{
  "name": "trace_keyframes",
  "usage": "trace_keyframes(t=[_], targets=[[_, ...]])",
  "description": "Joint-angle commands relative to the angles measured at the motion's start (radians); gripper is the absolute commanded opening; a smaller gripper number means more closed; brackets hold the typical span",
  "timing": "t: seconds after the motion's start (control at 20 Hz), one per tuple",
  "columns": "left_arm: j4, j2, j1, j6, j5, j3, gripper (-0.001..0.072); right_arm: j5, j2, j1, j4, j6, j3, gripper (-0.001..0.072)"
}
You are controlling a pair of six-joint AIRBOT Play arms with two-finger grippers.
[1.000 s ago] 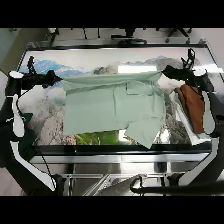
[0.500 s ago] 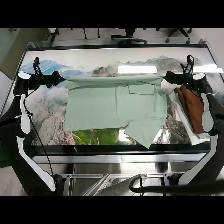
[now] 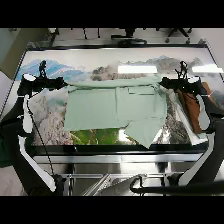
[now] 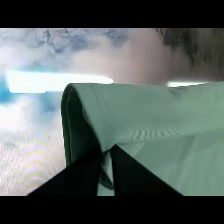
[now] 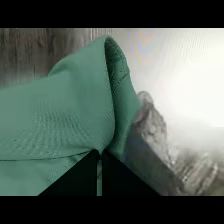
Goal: Fold the shirts.
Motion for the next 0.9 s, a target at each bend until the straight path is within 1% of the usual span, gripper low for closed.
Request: trace_keyframes(t=[0.0,0.05,0.15,0.2,0.3,0.4,0.45,0.55,0.65,0.75,0.8,0.85], targets=[[-0.013,0.007,0.003,-0.006,-0.089,0.000,0.0552,0.068,0.013,-0.002,0.010,0.000,0.000,0.0206],[-0.012,0.023,0.011,-0.027,-0.118,0.000,0.0606,0.094,0.035,-0.009,0.000,0.000,0.002,0.0243],[-0.011,0.075,0.039,-0.048,-0.164,0.000,0.0606,0.160,0.108,-0.036,-0.047,0.014,0.002,0.0243],[-0.010,0.108,0.059,-0.068,-0.188,0.000,0.0605,0.201,0.151,-0.053,-0.086,0.057,0.002,0.0243],[0.010,0.176,0.100,-0.111,-0.281,-0.001,0.0596,0.323,0.245,-0.086,-0.224,0.155,0.000,0.0243],[0.106,0.239,0.119,-0.158,-0.408,-0.050,0.0586,0.447,0.316,-0.104,-0.346,0.223,-0.031,0.0242],[0.175,0.280,0.120,-0.166,-0.446,-0.122,0.0586,0.500,0.354,-0.111,-0.394,0.240,-0.075,0.0241],[0.227,0.375,0.120,-0.168,-0.444,-0.341,0.0586,0.552,0.435,-0.128,-0.412,0.245,-0.206,0.0241],[0.229,0.463,0.120,-0.158,-0.396,-0.582,0.0587,0.543,0.524,-0.166,-0.412,0.254,-0.357,0.0241],[0.227,0.528,0.116,-0.143,-0.340,-0.780,0.0588,0.528,0.604,-0.222,-0.411,0.288,-0.492,0.0243],[0.230,0.546,0.111,-0.141,-0.320,-0.849,0.0587,0.525,0.634,-0.252,-0.406,0.301,-0.550,0.0260],[0.230,0.558,0.105,-0.141,-0.295,-0.908,0.0587,0.525,0.653,-0.273,-0.404,0.306,-0.594,0.0315]])
